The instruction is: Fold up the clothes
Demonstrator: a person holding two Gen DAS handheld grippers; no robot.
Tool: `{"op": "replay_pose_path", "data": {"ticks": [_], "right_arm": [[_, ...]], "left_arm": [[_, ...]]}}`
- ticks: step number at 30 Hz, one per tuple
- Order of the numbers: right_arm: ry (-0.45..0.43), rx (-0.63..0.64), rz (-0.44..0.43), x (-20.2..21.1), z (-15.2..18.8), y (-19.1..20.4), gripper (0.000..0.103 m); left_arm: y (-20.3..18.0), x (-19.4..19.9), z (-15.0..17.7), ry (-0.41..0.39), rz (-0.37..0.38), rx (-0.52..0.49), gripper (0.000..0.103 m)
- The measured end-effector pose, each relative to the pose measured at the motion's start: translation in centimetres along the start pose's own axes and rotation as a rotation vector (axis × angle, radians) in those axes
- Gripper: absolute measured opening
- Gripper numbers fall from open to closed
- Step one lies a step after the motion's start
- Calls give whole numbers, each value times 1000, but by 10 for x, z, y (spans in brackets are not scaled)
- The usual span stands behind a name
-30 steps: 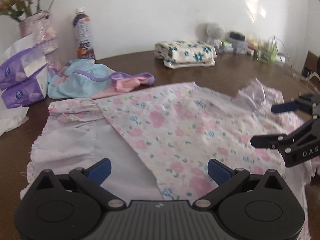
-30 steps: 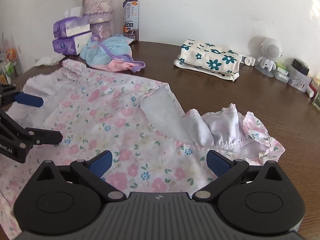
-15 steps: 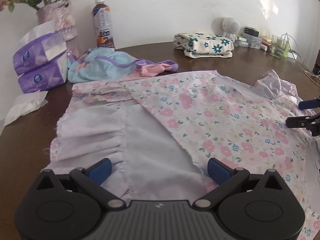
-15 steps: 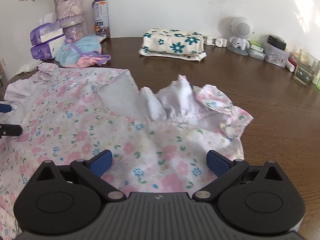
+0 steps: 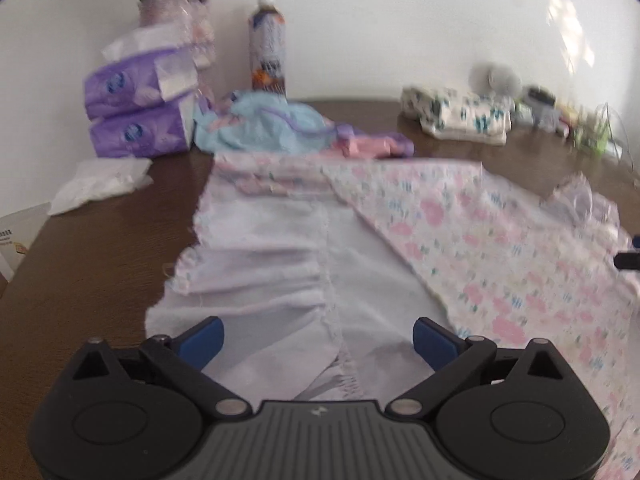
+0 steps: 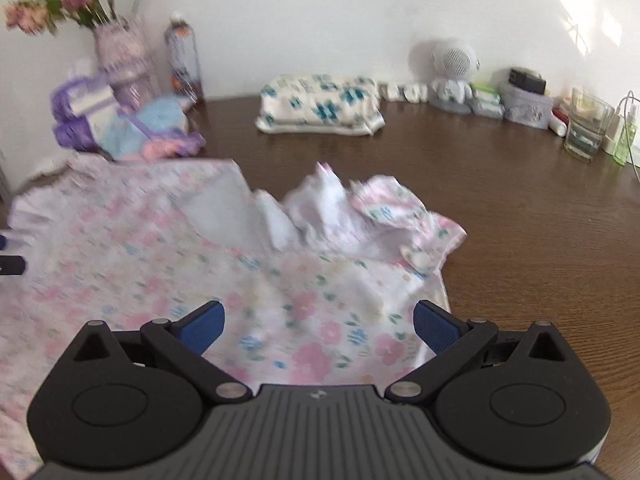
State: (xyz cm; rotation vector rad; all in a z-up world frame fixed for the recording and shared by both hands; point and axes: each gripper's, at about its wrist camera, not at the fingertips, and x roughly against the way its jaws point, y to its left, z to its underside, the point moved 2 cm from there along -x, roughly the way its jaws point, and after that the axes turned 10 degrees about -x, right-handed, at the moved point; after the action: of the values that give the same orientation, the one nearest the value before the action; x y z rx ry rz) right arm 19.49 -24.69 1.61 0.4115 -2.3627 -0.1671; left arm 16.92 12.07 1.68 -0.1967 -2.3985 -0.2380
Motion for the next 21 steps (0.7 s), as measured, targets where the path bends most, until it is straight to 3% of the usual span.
{"op": "replay_pose_path", "data": {"ticks": [3,9,14,21], "right_arm": [[17,19,-126,20,8,31,103],[-12,149,-177,30,38,89,102],[-7,207,-135,13,59,110,102],[29,162,-151,-4,67,107,102]], "left_arm": [[-15,29,-5,-77,35,-17,102],[-73,55,5,-81,101,-113,102],[-98,54,24,-70,99,-159,102],[-88,42,37,-31,57,-151,102]]}}
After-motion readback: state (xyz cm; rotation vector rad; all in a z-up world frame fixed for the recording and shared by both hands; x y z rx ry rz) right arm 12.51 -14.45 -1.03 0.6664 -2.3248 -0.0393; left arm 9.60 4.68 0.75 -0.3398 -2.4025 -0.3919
